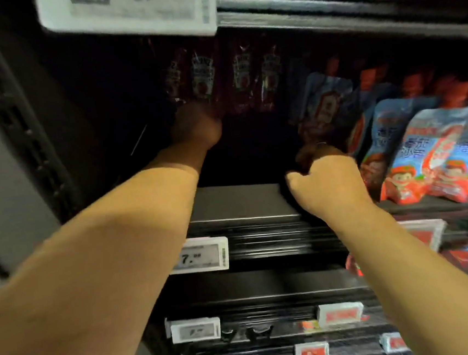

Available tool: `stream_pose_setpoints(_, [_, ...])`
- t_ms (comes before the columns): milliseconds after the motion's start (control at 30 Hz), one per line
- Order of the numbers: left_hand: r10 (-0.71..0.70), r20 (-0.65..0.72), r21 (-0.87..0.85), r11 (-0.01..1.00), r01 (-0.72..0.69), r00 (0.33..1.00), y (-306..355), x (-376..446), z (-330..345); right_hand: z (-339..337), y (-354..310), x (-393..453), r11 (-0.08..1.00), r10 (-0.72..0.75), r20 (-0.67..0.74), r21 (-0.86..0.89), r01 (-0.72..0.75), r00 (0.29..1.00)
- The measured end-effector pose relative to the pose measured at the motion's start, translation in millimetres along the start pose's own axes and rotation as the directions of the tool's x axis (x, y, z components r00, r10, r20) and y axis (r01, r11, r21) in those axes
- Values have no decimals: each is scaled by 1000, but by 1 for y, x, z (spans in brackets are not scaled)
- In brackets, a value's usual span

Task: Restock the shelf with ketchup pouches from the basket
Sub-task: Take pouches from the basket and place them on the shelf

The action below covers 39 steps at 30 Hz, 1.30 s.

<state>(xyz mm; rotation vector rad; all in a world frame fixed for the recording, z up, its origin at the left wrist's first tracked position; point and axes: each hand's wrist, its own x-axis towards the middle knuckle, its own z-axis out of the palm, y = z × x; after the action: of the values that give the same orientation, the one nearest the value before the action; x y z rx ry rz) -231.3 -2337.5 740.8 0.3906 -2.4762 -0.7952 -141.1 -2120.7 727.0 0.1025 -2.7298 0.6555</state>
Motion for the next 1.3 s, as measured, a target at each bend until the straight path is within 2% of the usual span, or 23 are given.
stream_pose_setpoints(33, [6, 25, 18, 1000, -6, 1000, -1, -8, -4, -4, 4, -14, 995, -36, -24, -99, 33, 999])
stream_pose_setpoints(100, [30, 68, 44, 999, -33, 997, -5, -24, -11, -13, 12, -35, 990, -86, -94, -120, 74, 992])
stream_pose_setpoints(233, [46, 85, 38, 998, -49, 995, -9, -61, -33, -19, 31, -62, 981, -195, -216, -20, 195, 957])
stream_pose_setpoints(300, [34, 154, 66, 997, -44, 987, -11, -88, -48, -21, 41, -74, 958, -267, -244, 38, 284, 933])
stream_pose_setpoints(367, [55, 178, 58, 996, -66, 983, -14, -123, -63, -25, 54, -85, 914, -323, -258, 164, 371, 911])
stream_pose_setpoints(400, [78, 142, 35, 996, -84, 987, -14, -148, -70, -27, 64, -93, 878, -350, -268, 240, 414, 898])
stream_pose_setpoints(467, [133, -32, -26, 991, -134, 991, -14, -197, -83, -27, 86, -112, 808, -386, -342, 322, 493, 857])
stream_pose_setpoints(567, [172, -292, -2, 984, -181, 941, -24, -287, -78, -9, 133, -153, 719, -434, -398, 388, 577, 808])
stream_pose_setpoints(633, [168, -307, 36, 986, -165, 937, -46, -345, -59, 12, 164, -179, 706, -424, -290, 488, 514, 858])
stream_pose_setpoints(667, [99, -248, 15, 995, -99, 964, -60, -374, -46, 26, 181, -194, 724, -404, -176, 538, 431, 898])
stream_pose_setpoints(733, [-134, -72, -24, 991, 133, 988, -91, -430, -18, 55, 212, -221, 784, -369, 81, 562, 263, 926])
stream_pose_setpoints(767, [-262, 31, -22, 965, 263, 965, -104, -456, -7, 69, 226, -234, 812, -346, 203, 553, 185, 916])
stream_pose_setpoints(800, [-384, 134, -5, 922, 388, 914, -117, -479, 5, 83, 238, -244, 844, -313, 327, 527, 103, 892])
stream_pose_setpoints(867, [-581, 322, 46, 798, 600, 748, -136, -527, 22, 107, 263, -270, 918, -192, 603, 389, -75, 774])
stream_pose_setpoints(900, [-640, 392, 90, 742, 664, 661, -145, -549, 29, 118, 276, -284, 947, -123, 714, 292, -133, 690])
stream_pose_setpoints(967, [-708, 505, 239, 664, 708, 493, -160, -588, 42, 132, 300, -312, 972, -12, 846, 135, -193, 533])
stream_pose_setpoints(1033, [-734, 599, 382, 614, 691, 321, -169, -624, 52, 141, 317, -341, 978, 64, 899, 29, -205, 434])
stream_pose_setpoints(1067, [-740, 620, 409, 590, 696, 262, -174, -641, 58, 146, 323, -354, 983, 90, 908, -15, -183, 408])
stream_pose_setpoints(1167, [-782, 607, 417, 467, 779, 144, -191, -689, 76, 156, 336, -389, 971, 193, 912, -125, -204, 361])
stream_pose_setpoints(1233, [-811, 582, 435, 372, 820, 59, -207, -717, 87, 169, 340, -410, 943, 264, 909, -173, -284, 322])
stream_pose_setpoints(1300, [-811, 584, 452, 343, 824, 18, -222, -736, 96, 182, 341, -428, 899, 331, 908, -219, -380, 259])
